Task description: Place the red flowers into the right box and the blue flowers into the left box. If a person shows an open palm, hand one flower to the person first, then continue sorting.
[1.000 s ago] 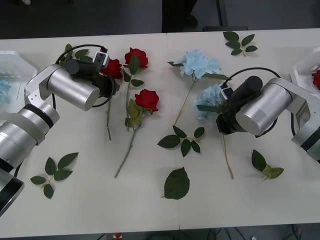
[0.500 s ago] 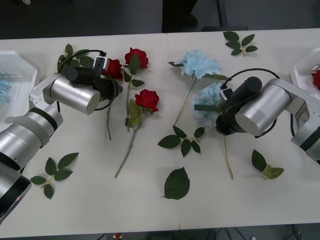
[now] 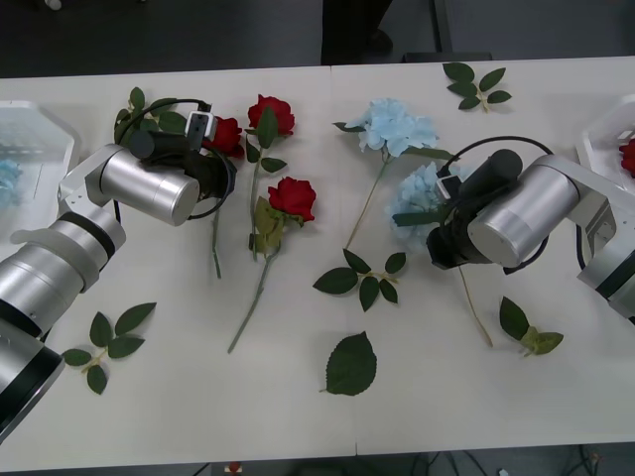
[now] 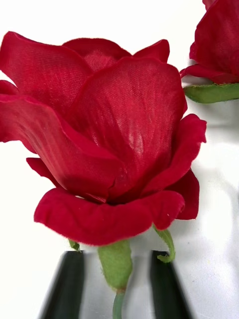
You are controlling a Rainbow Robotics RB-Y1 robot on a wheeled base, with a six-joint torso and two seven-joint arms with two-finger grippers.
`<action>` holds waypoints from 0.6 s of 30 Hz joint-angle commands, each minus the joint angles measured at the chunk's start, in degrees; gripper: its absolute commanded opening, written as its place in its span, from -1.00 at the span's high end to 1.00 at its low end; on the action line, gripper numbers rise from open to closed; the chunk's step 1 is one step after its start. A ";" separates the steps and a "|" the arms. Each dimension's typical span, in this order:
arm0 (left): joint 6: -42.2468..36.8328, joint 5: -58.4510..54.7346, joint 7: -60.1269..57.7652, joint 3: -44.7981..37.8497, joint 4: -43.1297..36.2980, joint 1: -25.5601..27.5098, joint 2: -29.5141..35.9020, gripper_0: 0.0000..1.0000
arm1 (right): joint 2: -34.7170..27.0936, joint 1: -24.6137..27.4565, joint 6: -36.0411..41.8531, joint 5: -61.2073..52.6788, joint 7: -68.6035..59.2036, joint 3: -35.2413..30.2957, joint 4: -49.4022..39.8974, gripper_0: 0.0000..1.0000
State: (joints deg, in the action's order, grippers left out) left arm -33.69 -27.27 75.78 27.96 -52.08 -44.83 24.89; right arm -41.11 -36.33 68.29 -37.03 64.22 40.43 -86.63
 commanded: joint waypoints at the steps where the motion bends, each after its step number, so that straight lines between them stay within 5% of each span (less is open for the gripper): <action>1: -0.76 -0.94 -2.91 0.52 0.84 -1.75 -1.25 1.00 | -0.81 0.12 0.36 -5.60 0.64 -6.68 -1.52 1.00; 11: -0.06 -2.35 -3.09 0.43 0.41 -1.75 -0.81 1.00 | -0.81 -1.20 1.94 -22.47 27.01 -28.39 -1.70 1.00; 18: -0.67 -9.91 -3.53 0.08 -9.70 -0.08 3.76 1.00 | -0.64 -4.36 -4.92 -43.48 41.60 -31.73 -1.79 1.00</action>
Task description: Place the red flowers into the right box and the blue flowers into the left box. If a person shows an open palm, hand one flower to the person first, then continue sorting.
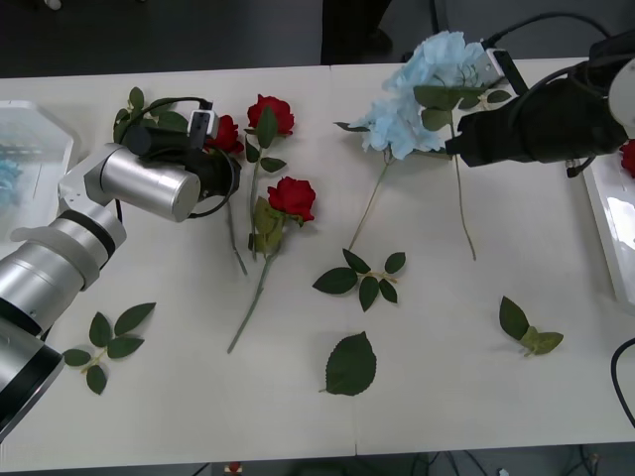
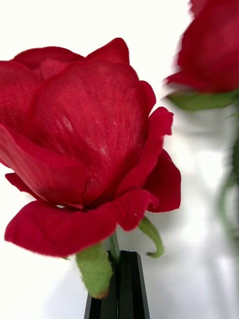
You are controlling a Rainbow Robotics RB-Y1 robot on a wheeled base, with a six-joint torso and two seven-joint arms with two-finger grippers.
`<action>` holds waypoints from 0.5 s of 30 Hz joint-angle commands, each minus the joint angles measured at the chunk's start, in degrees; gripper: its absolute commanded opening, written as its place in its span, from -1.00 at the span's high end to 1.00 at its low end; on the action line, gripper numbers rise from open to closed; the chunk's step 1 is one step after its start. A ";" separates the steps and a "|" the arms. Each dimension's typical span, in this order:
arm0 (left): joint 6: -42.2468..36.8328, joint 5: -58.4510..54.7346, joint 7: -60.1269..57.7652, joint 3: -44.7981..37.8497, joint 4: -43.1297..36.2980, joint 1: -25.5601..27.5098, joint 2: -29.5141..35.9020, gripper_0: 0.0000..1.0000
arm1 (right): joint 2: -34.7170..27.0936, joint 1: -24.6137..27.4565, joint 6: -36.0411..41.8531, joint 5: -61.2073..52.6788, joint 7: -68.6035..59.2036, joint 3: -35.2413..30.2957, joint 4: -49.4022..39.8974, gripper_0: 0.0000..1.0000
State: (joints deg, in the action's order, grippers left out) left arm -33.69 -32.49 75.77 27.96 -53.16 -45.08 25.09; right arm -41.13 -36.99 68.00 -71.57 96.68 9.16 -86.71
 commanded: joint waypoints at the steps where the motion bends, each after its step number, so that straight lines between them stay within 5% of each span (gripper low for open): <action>1: -2.00 -6.09 -3.53 -0.27 -11.96 0.87 5.15 1.00 | -0.44 -3.97 -6.04 -12.19 12.13 -0.46 -1.70 1.00; 10: -13.95 -15.06 -3.53 -10.65 -40.53 9.40 11.91 1.00 | 2.02 -4.32 -12.28 -30.12 26.63 -0.64 -2.14 1.00; 15: -7.80 -14.53 -3.00 -13.28 -52.22 16.95 11.39 1.00 | 1.76 -4.23 -11.31 -29.59 26.10 -0.90 -0.74 1.00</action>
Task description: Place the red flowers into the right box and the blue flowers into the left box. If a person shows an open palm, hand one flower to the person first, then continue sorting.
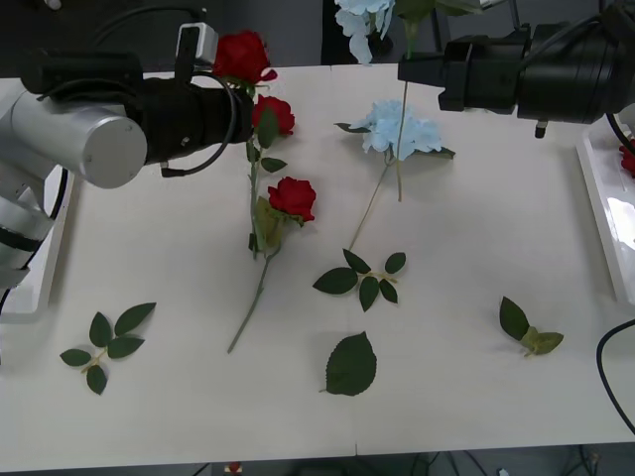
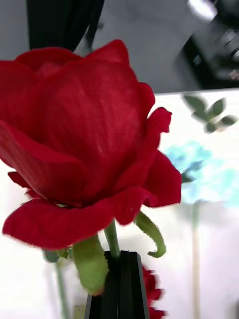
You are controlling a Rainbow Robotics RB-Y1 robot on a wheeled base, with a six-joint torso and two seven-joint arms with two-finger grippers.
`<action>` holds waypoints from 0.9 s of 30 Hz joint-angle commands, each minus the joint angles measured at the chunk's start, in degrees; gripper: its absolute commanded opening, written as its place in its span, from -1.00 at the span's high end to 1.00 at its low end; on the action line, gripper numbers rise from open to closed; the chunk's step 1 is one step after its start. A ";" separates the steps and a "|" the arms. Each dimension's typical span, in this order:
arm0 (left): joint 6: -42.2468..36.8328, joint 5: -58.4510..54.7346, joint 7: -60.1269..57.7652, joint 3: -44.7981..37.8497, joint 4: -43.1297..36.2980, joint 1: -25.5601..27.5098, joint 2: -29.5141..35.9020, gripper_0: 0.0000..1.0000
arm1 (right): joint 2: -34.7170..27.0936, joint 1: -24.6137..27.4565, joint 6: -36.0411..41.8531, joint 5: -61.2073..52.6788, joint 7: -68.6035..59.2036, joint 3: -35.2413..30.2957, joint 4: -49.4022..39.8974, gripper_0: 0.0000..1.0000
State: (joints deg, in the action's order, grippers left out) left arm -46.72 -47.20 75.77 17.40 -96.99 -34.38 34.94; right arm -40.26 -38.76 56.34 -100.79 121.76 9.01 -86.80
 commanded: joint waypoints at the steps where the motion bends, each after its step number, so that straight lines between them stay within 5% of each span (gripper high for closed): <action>1: 7.61 0.35 -2.82 -2.81 -9.98 7.57 1.09 1.00 | 0.88 -2.46 0.88 -0.11 0.93 -0.75 -0.13 1.00; 6: 16.23 3.95 -1.95 -2.72 -15.16 12.05 -2.33 1.00 | -0.70 -2.46 5.98 2.27 -0.03 -0.66 4.44 1.00; 15: 19.65 15.73 -2.30 -2.72 -15.42 11.35 -11.47 1.00 | -4.74 -2.37 17.32 11.85 -1.97 0.65 17.80 1.00; 23: 19.92 20.56 -3.70 -2.02 -15.42 9.42 -18.86 1.00 | -6.15 -2.37 13.27 21.25 -6.89 8.48 26.33 1.00; 27: 27.92 21.27 -4.58 -0.17 -11.38 9.06 -22.28 1.00 | -6.15 -2.37 10.99 24.15 -10.76 12.26 28.09 1.00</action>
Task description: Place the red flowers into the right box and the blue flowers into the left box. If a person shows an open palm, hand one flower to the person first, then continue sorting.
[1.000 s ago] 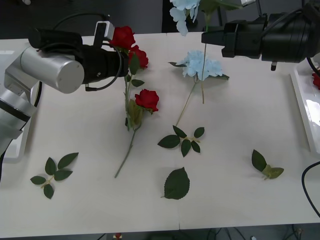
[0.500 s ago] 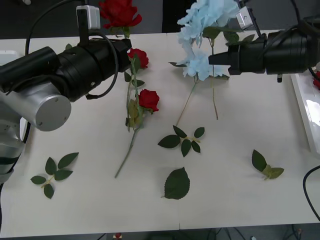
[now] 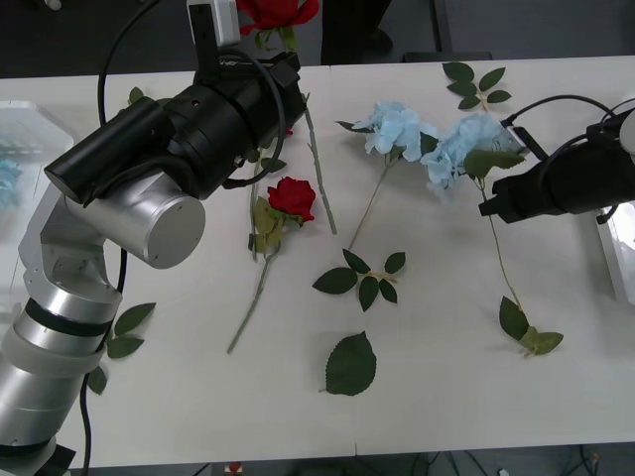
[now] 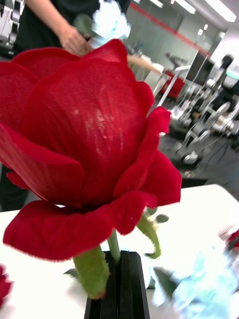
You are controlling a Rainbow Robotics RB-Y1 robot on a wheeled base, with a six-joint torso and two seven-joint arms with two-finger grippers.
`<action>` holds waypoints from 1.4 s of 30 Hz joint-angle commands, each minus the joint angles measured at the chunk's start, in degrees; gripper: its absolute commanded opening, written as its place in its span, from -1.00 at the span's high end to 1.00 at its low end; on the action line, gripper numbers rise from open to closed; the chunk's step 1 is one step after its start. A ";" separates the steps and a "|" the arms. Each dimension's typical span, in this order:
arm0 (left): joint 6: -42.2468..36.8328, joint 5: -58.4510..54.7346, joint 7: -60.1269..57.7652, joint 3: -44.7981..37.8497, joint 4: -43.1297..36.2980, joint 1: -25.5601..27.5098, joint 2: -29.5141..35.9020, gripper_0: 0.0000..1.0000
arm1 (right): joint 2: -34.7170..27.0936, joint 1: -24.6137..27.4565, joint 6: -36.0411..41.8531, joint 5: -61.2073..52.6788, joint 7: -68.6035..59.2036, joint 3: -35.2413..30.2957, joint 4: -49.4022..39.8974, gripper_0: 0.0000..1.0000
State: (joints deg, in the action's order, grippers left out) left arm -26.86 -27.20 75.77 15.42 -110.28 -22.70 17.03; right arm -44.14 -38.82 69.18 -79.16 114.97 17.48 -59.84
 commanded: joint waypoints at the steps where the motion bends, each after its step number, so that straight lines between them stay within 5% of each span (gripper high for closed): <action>1: 10.07 1.36 -4.58 2.33 3.06 -2.70 -4.82 1.00 | -2.27 -2.32 -2.29 2.70 -4.40 4.31 1.39 1.00; 7: 28.44 1.89 -3.70 7.08 15.36 -4.54 -8.51 1.00 | -2.27 -2.40 -3.87 3.05 -4.49 6.34 1.74 0.88; 8: 29.05 1.98 -3.44 7.26 16.68 -5.25 -8.95 1.00 | -2.27 -2.40 -3.79 2.78 -4.40 6.25 1.74 0.49; 12: 29.05 1.45 -2.91 7.61 18.52 -7.09 -9.47 1.00 | -2.88 -2.40 -3.52 1.03 -3.44 6.25 1.48 -0.47; 17: 29.05 0.75 -3.17 7.96 18.52 -8.41 -10.27 1.00 | -4.02 -2.49 -1.76 -4.25 2.28 4.58 0.95 -1.00; 27: 29.05 -1.01 -3.96 8.40 18.61 -8.41 -10.35 1.00 | -5.43 -6.97 11.24 -14.88 9.31 -3.33 0.86 -1.00; 42: 29.05 -1.19 -4.05 8.40 18.61 -8.41 -10.27 1.00 | -3.85 -12.42 19.86 -31.93 1.48 -3.42 -1.25 -1.00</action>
State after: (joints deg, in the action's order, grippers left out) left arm 1.17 -27.93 75.05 22.41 -90.82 -28.48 8.20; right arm -47.04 -48.42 87.94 -110.18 118.30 14.64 -58.15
